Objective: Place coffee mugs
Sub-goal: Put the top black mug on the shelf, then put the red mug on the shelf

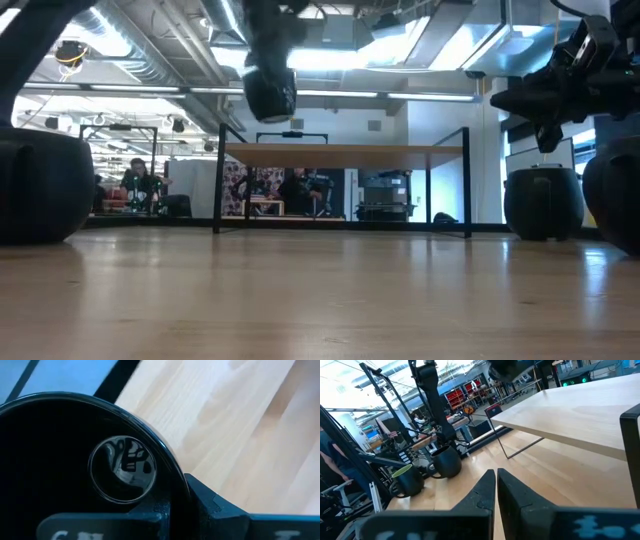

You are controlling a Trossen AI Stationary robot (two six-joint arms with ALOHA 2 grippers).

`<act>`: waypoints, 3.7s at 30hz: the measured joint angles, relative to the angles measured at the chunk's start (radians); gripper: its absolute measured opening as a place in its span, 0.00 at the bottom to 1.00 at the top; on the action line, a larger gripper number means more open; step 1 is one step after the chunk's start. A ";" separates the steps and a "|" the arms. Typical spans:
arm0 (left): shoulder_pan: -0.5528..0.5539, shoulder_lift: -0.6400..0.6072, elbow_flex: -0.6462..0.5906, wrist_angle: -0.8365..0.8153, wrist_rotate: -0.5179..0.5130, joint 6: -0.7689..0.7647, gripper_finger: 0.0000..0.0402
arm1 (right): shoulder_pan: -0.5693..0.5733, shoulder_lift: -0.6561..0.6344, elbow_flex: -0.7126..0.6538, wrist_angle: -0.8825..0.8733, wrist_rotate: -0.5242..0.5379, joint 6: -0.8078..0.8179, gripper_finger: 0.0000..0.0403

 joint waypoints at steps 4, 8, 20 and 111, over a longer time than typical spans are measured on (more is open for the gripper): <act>0.000 0.046 0.000 -0.007 0.004 0.091 0.06 | 0.000 0.000 0.000 0.000 0.000 0.000 0.02; 0.008 0.081 0.000 -0.012 0.008 0.152 0.06 | 0.000 0.000 0.000 -0.001 0.000 0.000 0.02; 0.058 0.137 -0.001 -0.031 -0.001 0.224 0.06 | 0.000 0.000 0.000 -0.001 0.000 0.000 0.02; -0.492 -0.917 -1.067 0.550 -0.101 -0.221 0.36 | 0.338 1.150 1.109 -1.066 -0.252 0.707 0.46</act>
